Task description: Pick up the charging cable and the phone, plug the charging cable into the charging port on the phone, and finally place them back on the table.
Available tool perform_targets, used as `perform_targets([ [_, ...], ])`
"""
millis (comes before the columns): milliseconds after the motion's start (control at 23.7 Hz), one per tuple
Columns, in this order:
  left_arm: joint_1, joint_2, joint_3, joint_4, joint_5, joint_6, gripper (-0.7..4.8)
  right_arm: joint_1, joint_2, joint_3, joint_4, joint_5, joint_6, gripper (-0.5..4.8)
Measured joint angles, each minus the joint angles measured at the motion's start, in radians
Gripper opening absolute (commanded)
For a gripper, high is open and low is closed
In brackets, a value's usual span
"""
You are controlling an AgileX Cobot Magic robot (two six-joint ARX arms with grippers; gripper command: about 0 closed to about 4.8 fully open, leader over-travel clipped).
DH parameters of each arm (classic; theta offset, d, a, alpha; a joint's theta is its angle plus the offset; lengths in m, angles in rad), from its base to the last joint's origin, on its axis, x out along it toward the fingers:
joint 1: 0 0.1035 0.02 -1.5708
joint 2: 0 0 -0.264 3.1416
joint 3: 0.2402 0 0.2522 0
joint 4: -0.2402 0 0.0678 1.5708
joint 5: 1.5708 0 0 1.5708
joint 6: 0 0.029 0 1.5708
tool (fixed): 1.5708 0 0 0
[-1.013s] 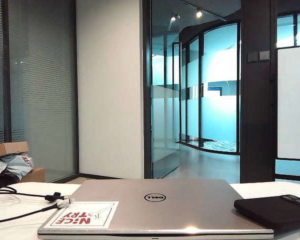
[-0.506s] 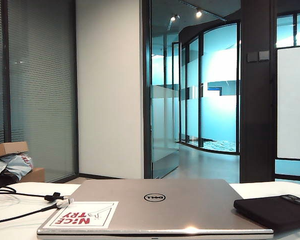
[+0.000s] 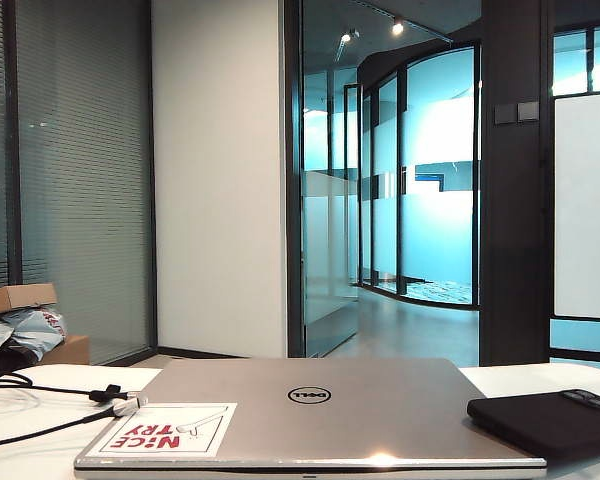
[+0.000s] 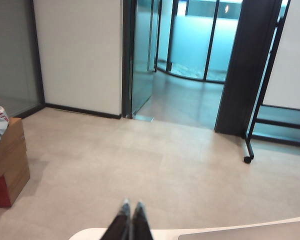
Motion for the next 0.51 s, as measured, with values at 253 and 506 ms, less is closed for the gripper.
perform_targets([
  [253, 0.0, 0.253, 0.11, 0.03, 0.0, 0.007, -0.05, 0.226, 0.102, 0.042, -0.008, -0.016, -0.025, -0.06],
  [506, -0.051, 0.42, 0.146, 0.074, -0.004, 0.054, -0.05, 0.418, 0.101, 0.043, -0.102, -0.026, -0.028, -0.06],
])
